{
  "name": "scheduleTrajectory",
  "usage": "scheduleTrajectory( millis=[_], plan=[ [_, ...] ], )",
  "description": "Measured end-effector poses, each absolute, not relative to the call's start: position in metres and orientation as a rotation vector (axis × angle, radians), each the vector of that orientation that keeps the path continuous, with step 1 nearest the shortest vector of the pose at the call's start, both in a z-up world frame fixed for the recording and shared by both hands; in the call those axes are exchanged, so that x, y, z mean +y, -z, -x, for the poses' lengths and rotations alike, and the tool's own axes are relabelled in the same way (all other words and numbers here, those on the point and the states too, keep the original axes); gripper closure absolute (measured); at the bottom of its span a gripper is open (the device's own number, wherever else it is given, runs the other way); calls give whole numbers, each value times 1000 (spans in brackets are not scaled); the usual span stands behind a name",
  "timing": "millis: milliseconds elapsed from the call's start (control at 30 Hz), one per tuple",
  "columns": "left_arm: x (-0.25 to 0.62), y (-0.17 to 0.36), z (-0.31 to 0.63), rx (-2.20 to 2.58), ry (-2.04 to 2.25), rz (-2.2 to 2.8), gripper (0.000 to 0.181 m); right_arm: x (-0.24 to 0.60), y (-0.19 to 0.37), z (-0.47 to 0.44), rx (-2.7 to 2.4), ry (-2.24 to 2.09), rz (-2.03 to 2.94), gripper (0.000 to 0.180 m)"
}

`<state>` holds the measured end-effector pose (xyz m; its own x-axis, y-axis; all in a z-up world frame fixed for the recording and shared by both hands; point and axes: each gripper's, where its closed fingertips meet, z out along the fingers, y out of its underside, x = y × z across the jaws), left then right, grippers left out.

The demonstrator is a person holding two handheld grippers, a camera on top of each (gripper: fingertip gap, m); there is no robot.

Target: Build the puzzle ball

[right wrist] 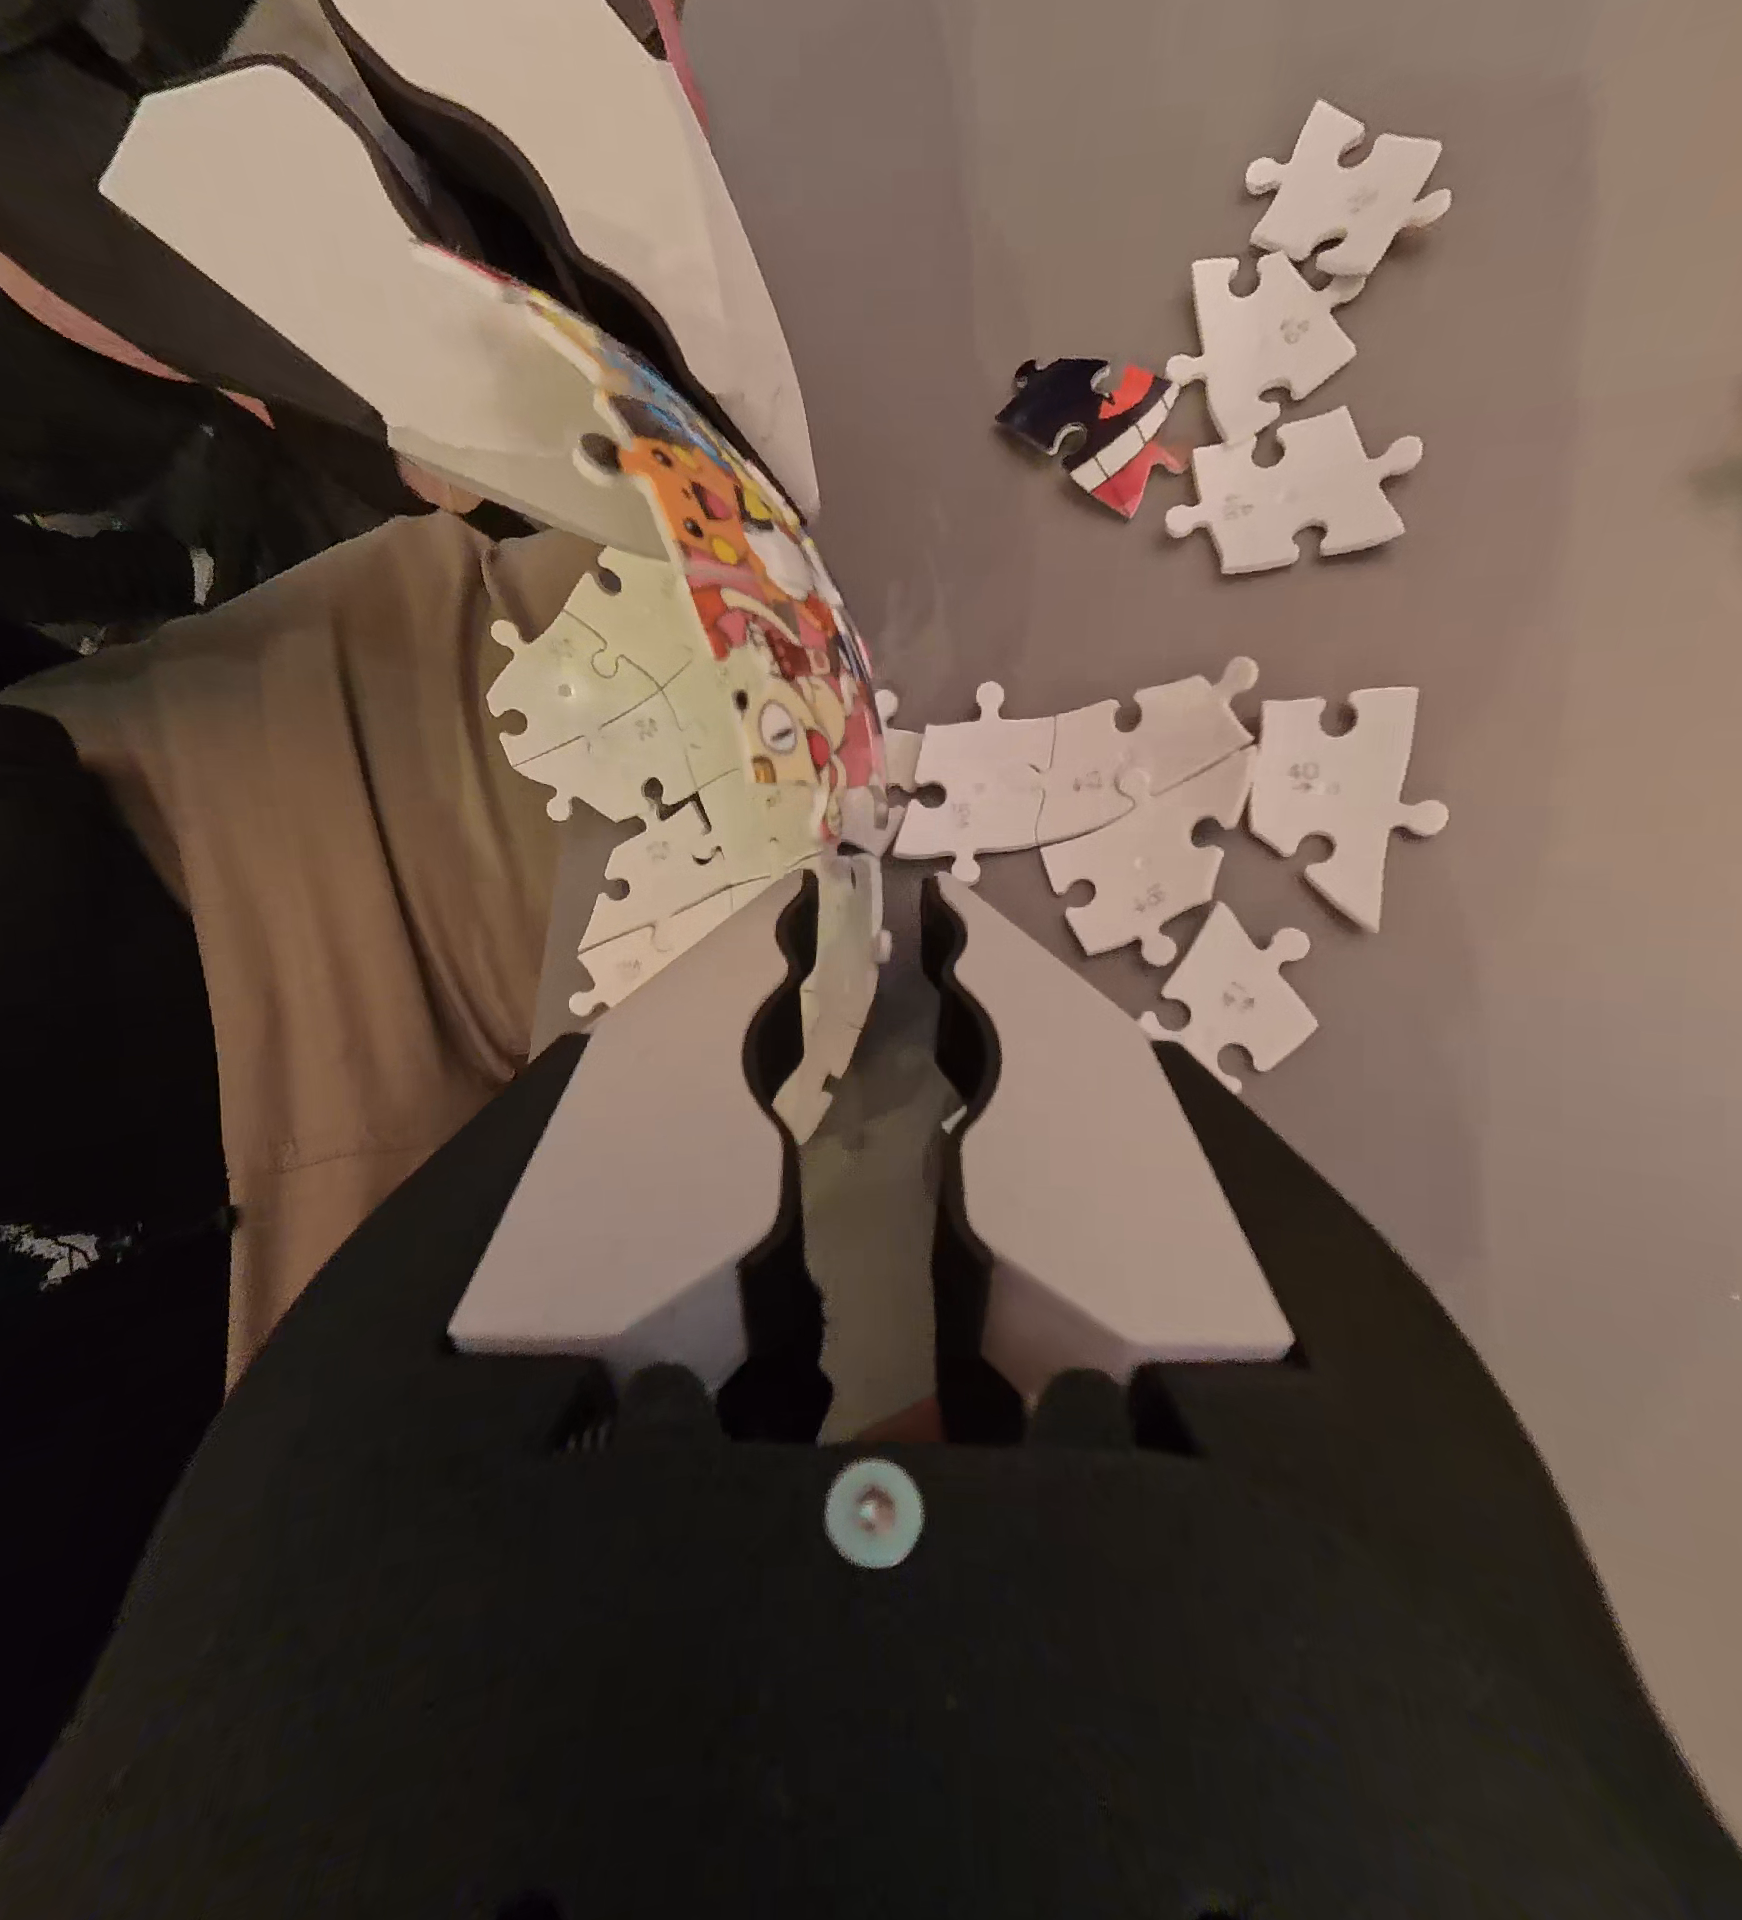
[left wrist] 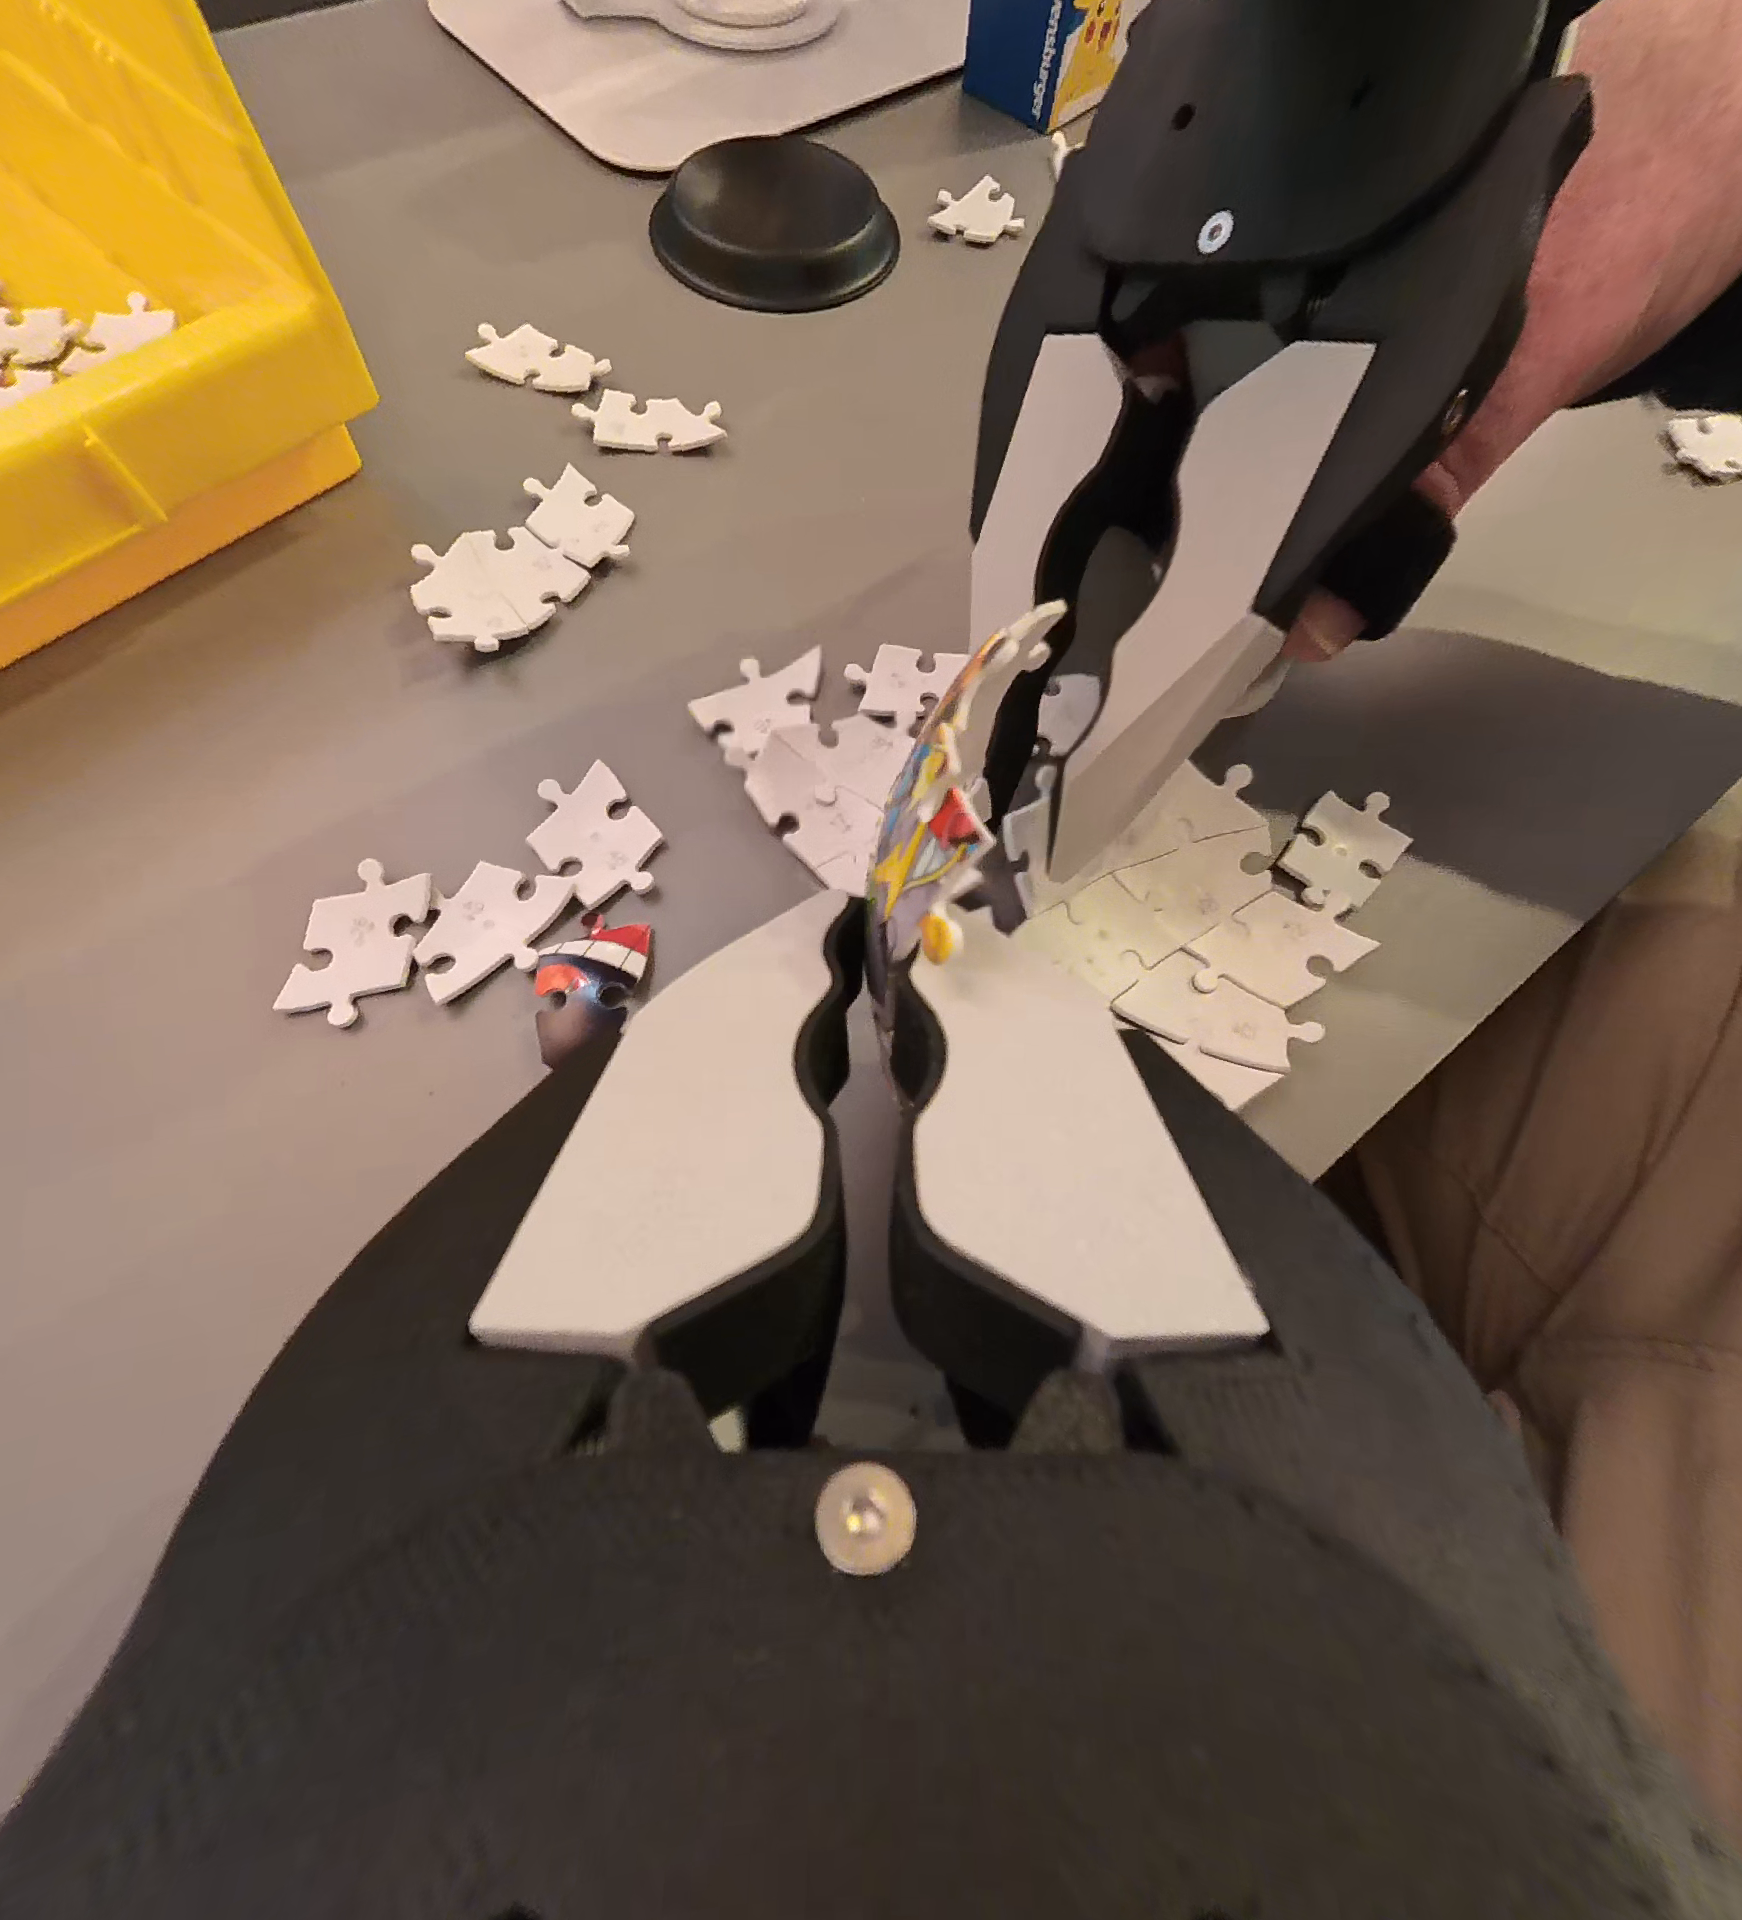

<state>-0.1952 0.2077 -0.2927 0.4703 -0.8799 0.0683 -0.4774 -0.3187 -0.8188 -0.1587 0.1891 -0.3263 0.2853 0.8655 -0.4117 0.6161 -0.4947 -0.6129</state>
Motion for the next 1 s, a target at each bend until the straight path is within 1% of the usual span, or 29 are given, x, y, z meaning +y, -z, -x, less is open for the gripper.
scheduleTrajectory(
  millis=[33, 200, 433, 600, 733, 867, 933, 1000],
  plan=[
    [208, 292, 196, 1124, 679, 1960, 178, 189, 325, 158, -1337, -1040, 2226, 161],
    [208, 290, 200, 1112, 703, 1968, 178, 188, 319, 153, -1310, -1025, 2239, 158],
    [204, 289, 202, 1119, 746, 1965, 178, 178, 327, 157, -1319, -1044, 2275, 160],
    [201, 284, 205, 1139, 752, 1931, 179, 175, 323, 167, -1319, -1079, 2250, 153],
    [200, 280, 215, 1133, 767, 1923, 178, 181, 317, 169, -1266, -1104, 2237, 153],
    [202, 282, 225, 1139, 762, 1941, 178, 187, 318, 170, -1224, -1106, 2253, 155],
    [202, 284, 229, 1143, 754, 1947, 178, 191, 322, 169, -1196, -1085, 2278, 163],
    [204, 286, 234, 1151, 742, 1957, 178, 200, 323, 168, -1142, -1066, 2283, 165]
  ],
)
